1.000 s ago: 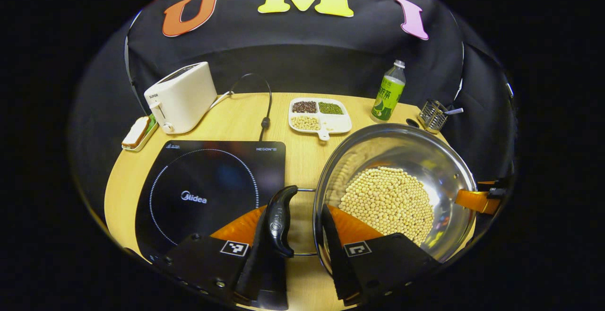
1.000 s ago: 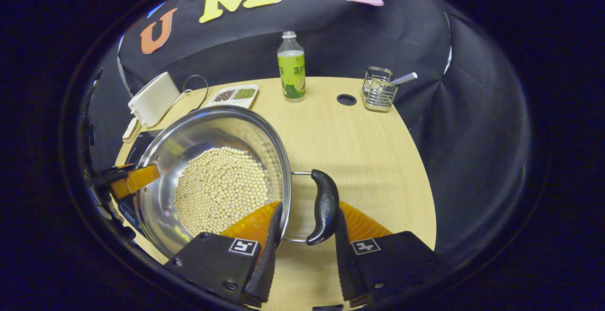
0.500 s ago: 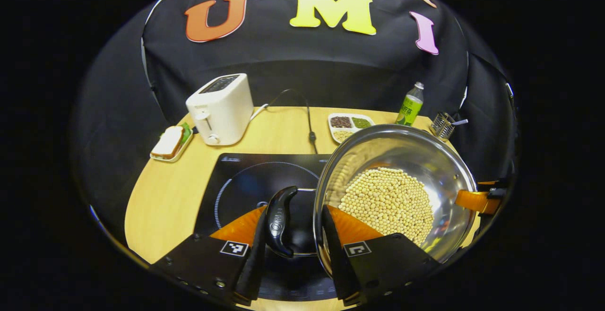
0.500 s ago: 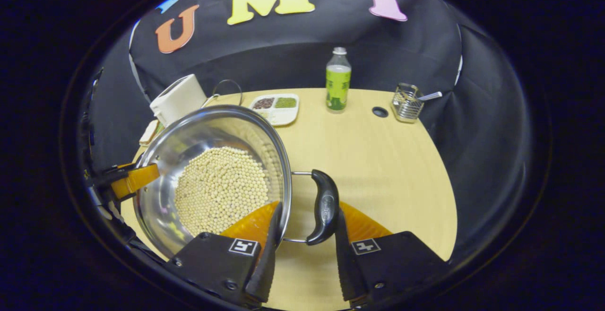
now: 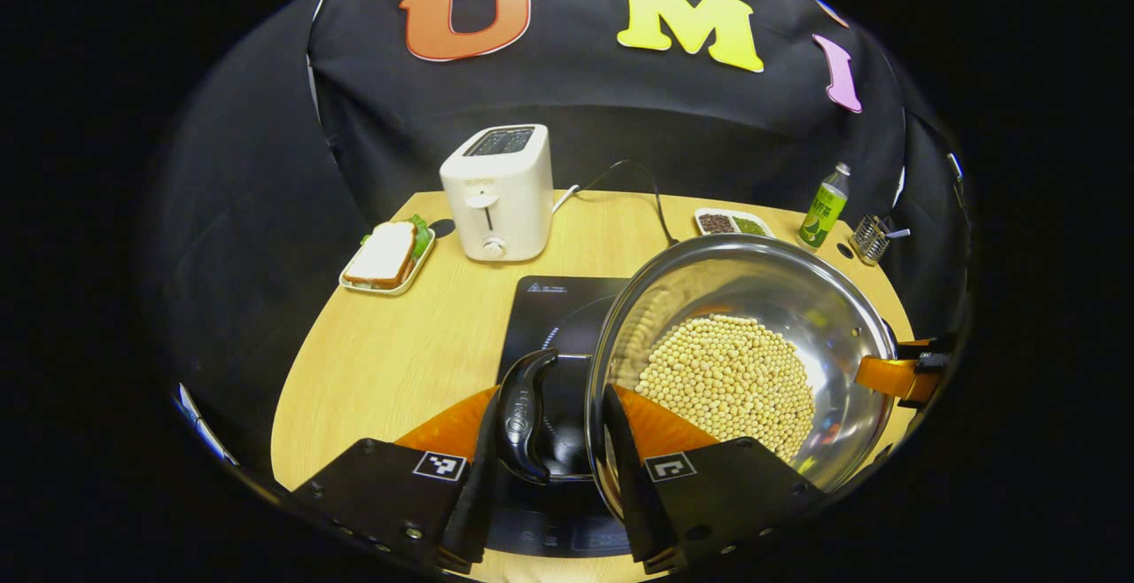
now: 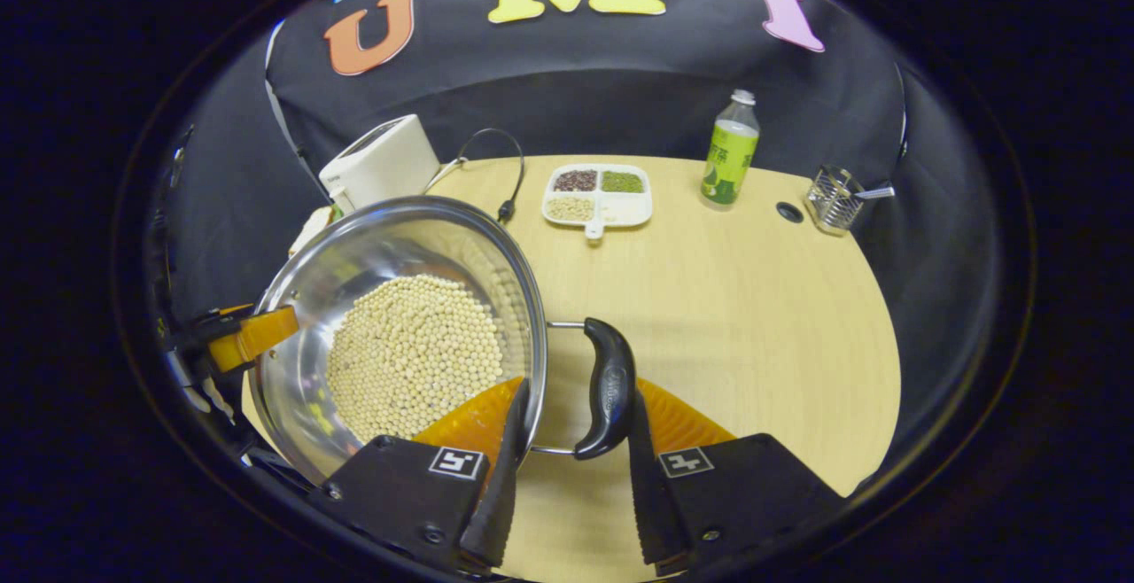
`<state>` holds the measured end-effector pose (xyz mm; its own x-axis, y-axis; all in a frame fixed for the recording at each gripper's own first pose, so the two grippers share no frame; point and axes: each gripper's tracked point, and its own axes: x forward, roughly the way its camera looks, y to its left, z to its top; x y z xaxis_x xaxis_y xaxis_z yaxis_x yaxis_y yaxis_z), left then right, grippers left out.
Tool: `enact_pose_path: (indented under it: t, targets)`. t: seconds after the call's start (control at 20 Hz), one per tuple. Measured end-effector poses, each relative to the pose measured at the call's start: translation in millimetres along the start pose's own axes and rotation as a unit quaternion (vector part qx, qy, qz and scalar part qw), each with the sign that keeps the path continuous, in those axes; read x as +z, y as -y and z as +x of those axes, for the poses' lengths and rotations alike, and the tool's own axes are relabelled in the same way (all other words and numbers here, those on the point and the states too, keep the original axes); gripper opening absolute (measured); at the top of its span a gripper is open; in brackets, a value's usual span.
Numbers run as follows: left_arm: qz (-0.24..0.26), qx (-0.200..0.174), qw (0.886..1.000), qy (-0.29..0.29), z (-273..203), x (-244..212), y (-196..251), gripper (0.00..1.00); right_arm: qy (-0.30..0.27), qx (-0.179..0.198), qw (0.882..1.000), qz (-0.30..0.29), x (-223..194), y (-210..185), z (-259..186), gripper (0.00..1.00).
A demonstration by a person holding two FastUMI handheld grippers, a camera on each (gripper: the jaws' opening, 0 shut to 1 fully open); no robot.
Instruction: First push the handle of the pot to place it horizontally, then grasp the pot with both hands and set it on the induction cooktop.
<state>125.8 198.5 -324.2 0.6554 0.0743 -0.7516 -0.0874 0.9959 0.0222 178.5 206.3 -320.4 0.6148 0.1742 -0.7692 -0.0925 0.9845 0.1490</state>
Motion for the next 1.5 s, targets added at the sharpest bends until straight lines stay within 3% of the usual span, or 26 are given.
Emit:
enact_pose_path:
  t: [0.5,0.75,1.5]
  targets:
    - [-0.005,-0.001,1.000,-0.010,27,4,-42,0.58,-0.013,-0.008,1.000,-0.007,10,-40,24,0.55]
    - [-0.010,-0.007,1.000,-0.021,37,-5,-45,0.58,-0.016,-0.013,1.000,-0.011,7,-42,29,0.55]
    - [0.016,-0.011,0.999,0.027,38,-3,-43,0.60,0.018,-0.020,1.000,-0.002,6,-41,33,0.57]
